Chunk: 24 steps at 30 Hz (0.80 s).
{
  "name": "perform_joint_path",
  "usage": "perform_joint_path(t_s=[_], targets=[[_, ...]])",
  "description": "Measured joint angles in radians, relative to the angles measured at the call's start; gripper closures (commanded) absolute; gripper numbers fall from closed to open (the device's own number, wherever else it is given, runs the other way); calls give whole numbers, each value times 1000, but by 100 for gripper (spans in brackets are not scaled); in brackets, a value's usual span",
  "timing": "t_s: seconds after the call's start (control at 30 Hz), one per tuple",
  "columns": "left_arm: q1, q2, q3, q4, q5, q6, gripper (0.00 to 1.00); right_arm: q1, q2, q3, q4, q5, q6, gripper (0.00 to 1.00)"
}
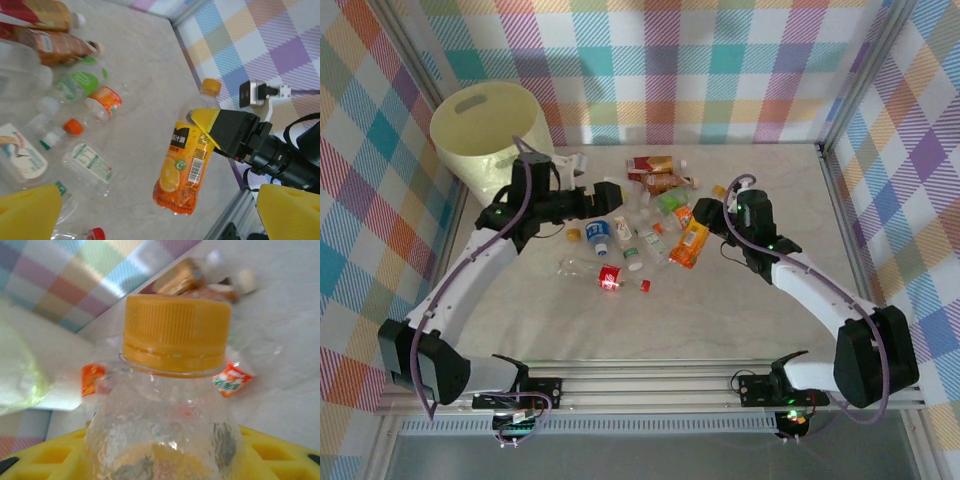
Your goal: Put the plastic bottles in the bin
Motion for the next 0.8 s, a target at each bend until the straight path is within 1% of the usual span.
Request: perform_joint_path(t_s=[0.17, 0.27, 0.33, 0.53, 0.63, 0.8], targets=[[-71, 104, 40, 21, 39, 1, 0, 37, -21, 0, 31, -67, -19, 54], [-97, 142, 51, 23, 46, 3, 0, 52, -32, 1, 43, -97, -18, 54], [-107, 164, 63, 28, 69, 3, 0, 57, -33, 11, 50, -121, -17, 54], [-128, 223, 101, 107, 237, -5, 0, 64, -33, 84, 81, -220, 13, 54], [-140, 246, 114, 146, 300, -16, 0, 69, -33, 119, 101, -263, 36, 54], [-150, 262, 121, 211, 376, -52, 0, 74, -27, 149, 148, -315, 92, 54]])
